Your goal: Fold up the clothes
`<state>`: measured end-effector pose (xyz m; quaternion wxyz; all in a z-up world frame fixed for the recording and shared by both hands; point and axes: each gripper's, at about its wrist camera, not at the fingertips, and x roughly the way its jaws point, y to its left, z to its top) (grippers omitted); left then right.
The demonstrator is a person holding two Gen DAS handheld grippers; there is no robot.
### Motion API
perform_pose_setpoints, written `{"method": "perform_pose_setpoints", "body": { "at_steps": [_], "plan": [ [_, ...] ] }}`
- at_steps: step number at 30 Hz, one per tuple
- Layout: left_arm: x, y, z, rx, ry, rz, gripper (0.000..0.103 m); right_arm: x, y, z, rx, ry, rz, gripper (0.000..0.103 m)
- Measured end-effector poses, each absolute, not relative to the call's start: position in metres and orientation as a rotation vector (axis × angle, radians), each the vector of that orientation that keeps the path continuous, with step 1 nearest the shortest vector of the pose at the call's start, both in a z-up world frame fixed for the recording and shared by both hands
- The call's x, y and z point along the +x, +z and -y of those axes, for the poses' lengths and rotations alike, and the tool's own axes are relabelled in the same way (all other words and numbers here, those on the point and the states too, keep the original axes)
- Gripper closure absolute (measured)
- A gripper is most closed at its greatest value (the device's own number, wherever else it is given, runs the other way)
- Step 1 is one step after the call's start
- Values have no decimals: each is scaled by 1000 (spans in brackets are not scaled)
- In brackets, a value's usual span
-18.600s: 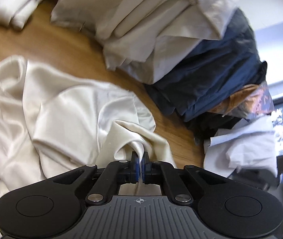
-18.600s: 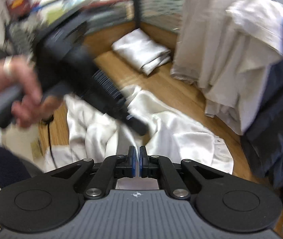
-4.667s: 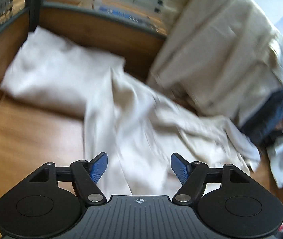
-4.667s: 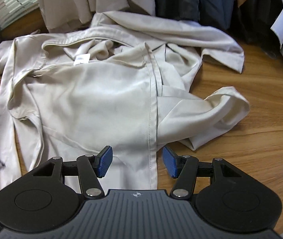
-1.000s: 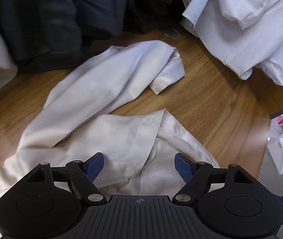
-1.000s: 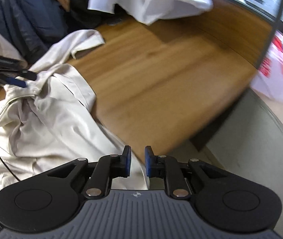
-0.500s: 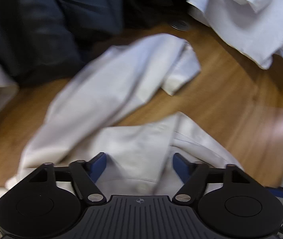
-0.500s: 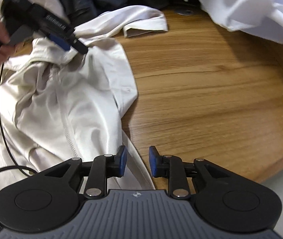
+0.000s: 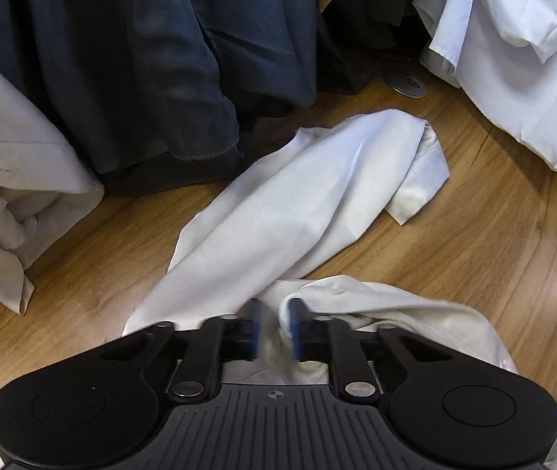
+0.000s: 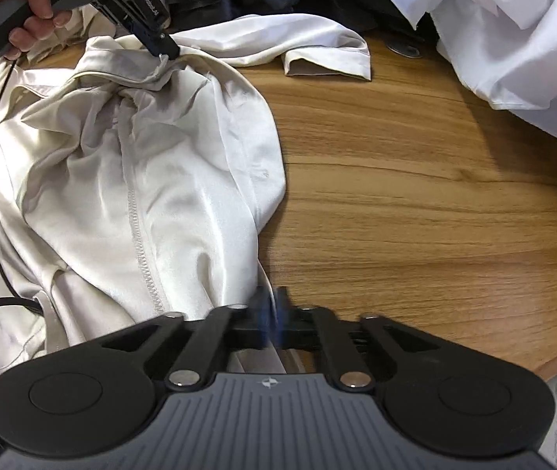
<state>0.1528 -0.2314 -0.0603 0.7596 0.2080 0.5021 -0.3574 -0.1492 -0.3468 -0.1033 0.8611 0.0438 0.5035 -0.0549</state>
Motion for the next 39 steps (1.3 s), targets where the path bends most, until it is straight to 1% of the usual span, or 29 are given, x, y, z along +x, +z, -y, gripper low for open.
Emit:
{"method": "perform_pose_setpoints", "body": {
  "at_steps": [5, 12, 16, 21, 25, 28, 31, 39],
  "plan": [
    [155, -44, 233, 424, -786, -998, 99, -163, -89, 357, 126, -237, -1009, 102],
    [178, 4, 246, 339, -814, -863, 99, -210, -32, 398, 185, -527, -864, 102],
    [199, 32, 244, 242, -806, -829, 99, -241, 4, 416, 243, -655, -769, 102],
    [214, 57, 206, 155, -797, -811, 99, -281, 44, 413, 378, -690, -672, 102],
    [217, 64, 154, 129, -800, -819, 99, -309, 59, 378, 436, -688, -663, 102],
    [214, 64, 114, 144, -801, -829, 99, -324, 63, 335, 442, -678, -682, 102],
    [209, 53, 76, 164, -800, -848, 99, -337, 57, 290, 453, -652, -723, 102],
    [201, -6, 16, 300, -731, -912, 99, -336, 2, 179, 366, -518, -865, 102]
  ]
}}
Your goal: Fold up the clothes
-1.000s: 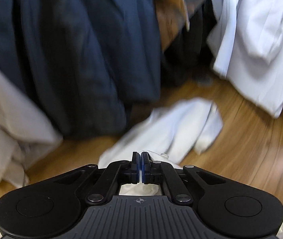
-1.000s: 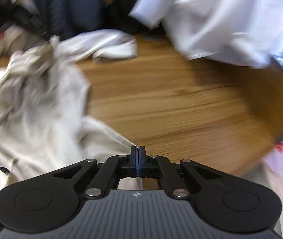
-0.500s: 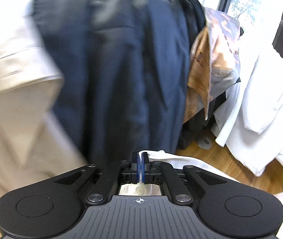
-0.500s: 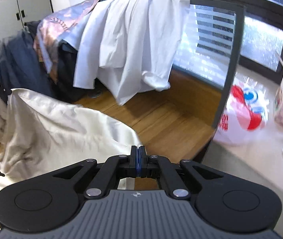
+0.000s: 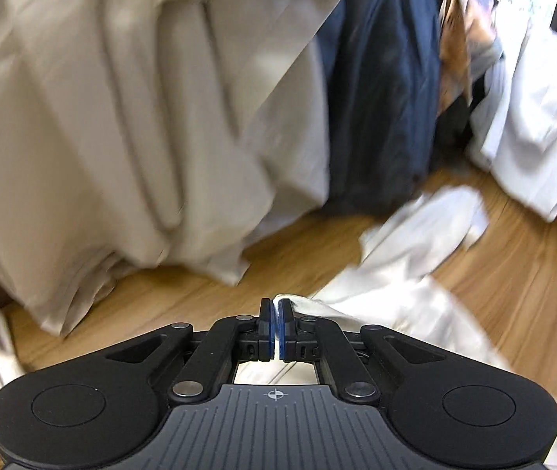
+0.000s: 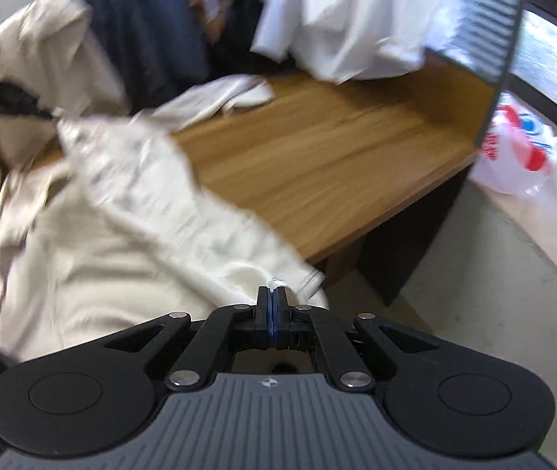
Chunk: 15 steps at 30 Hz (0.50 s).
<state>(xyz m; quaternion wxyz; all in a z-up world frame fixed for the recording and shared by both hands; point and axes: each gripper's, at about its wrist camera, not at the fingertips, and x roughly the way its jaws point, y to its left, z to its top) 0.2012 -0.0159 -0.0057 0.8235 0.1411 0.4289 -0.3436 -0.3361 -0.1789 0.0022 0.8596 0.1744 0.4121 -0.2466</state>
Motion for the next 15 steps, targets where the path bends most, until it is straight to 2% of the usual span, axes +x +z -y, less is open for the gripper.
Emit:
{"method": "perform_pose_setpoints", "body": {
  "at_steps": [7, 8, 9, 11, 13, 14, 15],
  "plan": [
    [199, -38, -17, 376, -707, -995, 96, -329, -39, 146, 397, -418, -976, 102],
    [198, -37, -23, 356, -714, -1010, 89, -329, -42, 144, 407, -399, -988, 101],
    [197, -36, -28, 334, -722, -1021, 73, -330, -42, 143, 409, -395, -992, 101],
    [194, -27, -33, 261, -749, -1010, 53, -332, -39, 142, 409, -403, -987, 96],
    [192, -19, -32, 206, -774, -992, 49, -332, -34, 146, 411, -417, -969, 85],
    [191, -15, -28, 188, -787, -982, 45, -332, -32, 150, 415, -431, -958, 73],
    [191, -12, -20, 184, -799, -979, 43, -331, -31, 156, 423, -448, -947, 68]
  ]
}}
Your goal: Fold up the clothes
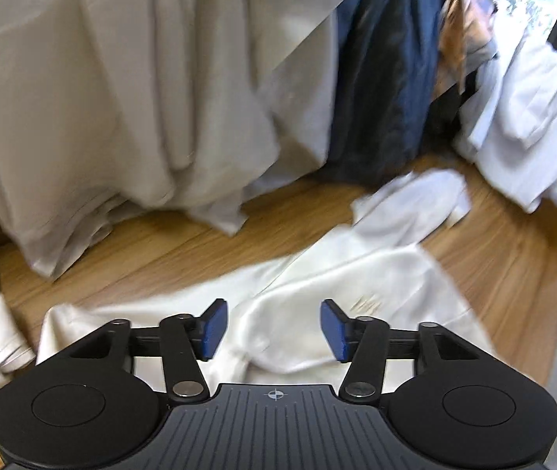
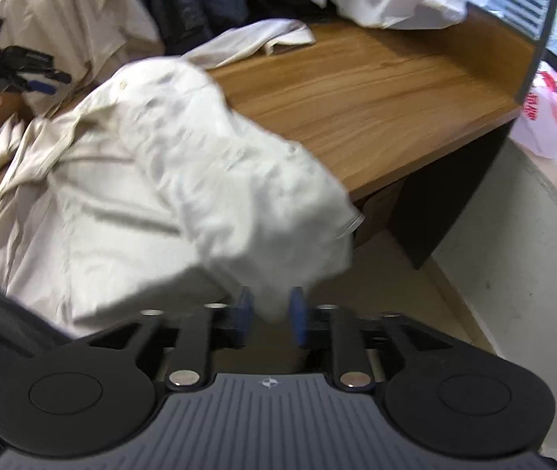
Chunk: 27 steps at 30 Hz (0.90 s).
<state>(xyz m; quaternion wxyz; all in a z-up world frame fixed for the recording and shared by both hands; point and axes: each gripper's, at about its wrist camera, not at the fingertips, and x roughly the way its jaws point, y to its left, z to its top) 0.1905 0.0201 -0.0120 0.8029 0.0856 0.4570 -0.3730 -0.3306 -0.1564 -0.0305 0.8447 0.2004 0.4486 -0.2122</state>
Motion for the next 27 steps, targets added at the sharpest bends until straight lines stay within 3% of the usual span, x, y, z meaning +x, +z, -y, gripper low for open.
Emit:
{"method": "perform_pose_setpoints", "body": {
  "at_steps": [12, 19, 21, 23, 25, 27],
  "plan": [
    [190, -23, 106, 318, -941, -970, 37, -301, -81, 256, 604, -622, -799, 64],
    [188, -29, 139, 348, -977, -996, 35, -269, -116, 286, 584, -496, -914, 55],
    [189, -29, 141, 338, -981, -1007, 27, -270, -120, 289, 582, -448, -912, 43],
    [190, -29, 140, 328, -973, -1019, 22, -272, -123, 292, 573, -404, -907, 38],
    [191, -28, 140, 323, -971, -1033, 18, -274, -126, 294, 567, -369, -900, 35],
    [191, -26, 138, 323, -965, -1036, 6, -277, -130, 298, 570, -337, -885, 35]
  ]
}}
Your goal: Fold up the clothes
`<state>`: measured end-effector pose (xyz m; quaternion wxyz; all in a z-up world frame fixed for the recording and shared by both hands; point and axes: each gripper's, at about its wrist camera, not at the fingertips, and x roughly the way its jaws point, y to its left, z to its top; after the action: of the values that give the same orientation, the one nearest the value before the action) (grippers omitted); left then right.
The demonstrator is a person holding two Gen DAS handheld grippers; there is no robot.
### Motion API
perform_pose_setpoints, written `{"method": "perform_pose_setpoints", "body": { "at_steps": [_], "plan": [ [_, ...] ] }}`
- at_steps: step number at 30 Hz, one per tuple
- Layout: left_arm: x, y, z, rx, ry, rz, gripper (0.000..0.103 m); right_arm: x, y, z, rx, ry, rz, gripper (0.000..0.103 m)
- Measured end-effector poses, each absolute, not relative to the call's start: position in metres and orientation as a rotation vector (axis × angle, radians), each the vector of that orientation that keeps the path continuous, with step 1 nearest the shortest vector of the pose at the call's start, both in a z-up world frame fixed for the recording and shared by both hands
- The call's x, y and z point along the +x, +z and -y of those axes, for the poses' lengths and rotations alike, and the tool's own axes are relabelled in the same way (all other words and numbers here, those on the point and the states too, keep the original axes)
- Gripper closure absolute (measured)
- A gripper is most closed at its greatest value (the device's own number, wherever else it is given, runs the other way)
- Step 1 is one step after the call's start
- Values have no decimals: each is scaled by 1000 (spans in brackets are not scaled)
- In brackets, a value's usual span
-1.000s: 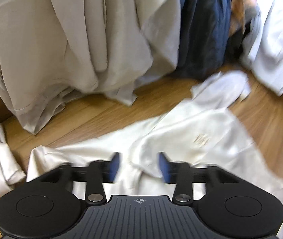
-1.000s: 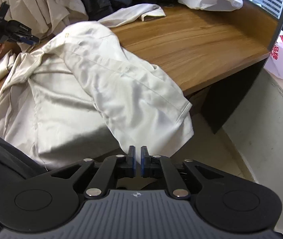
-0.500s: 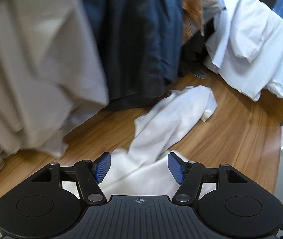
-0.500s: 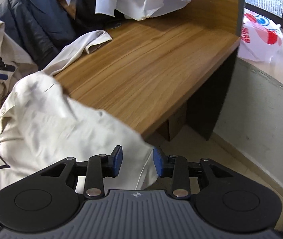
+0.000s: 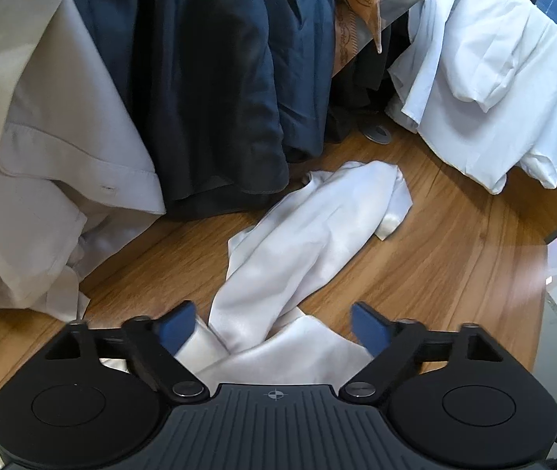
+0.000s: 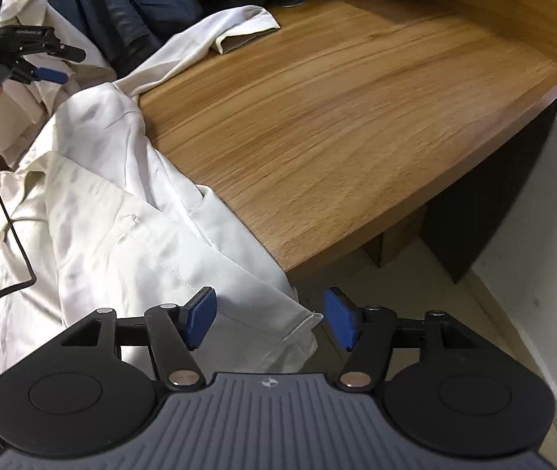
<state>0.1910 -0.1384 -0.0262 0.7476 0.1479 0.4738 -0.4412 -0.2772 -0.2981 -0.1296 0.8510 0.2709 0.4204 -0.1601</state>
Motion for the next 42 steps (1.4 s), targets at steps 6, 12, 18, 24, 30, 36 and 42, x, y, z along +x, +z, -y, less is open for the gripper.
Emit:
{"method": "perform_pose_setpoints", "body": {
  "at_steps": [6, 12, 18, 24, 30, 36, 42],
  "plan": [
    [185, -18, 133, 307, -1017, -1037, 0, -287, -143, 308, 616, -276, -811, 34],
    [177, -18, 134, 338, -1043, -1040, 0, -287, -143, 311, 648, -204, -819, 58],
    [175, -28, 136, 398, -1060, -1074, 0, -286, -146, 298, 659, -161, -942, 97],
    [174, -33, 131, 435, -1080, -1057, 0, -300, -112, 263, 643, -186, -907, 98],
    [180, -31, 131, 444, -1081, -1035, 0, -311, -60, 187, 503, 14, -949, 98],
    [187, -36, 148, 414, -1077, -1069, 0, -320, -55, 151, 450, 28, -1031, 88],
    [180, -55, 185, 573, -1087, -1018, 0, -325, -66, 180, 511, -297, -904, 84]
  ]
}}
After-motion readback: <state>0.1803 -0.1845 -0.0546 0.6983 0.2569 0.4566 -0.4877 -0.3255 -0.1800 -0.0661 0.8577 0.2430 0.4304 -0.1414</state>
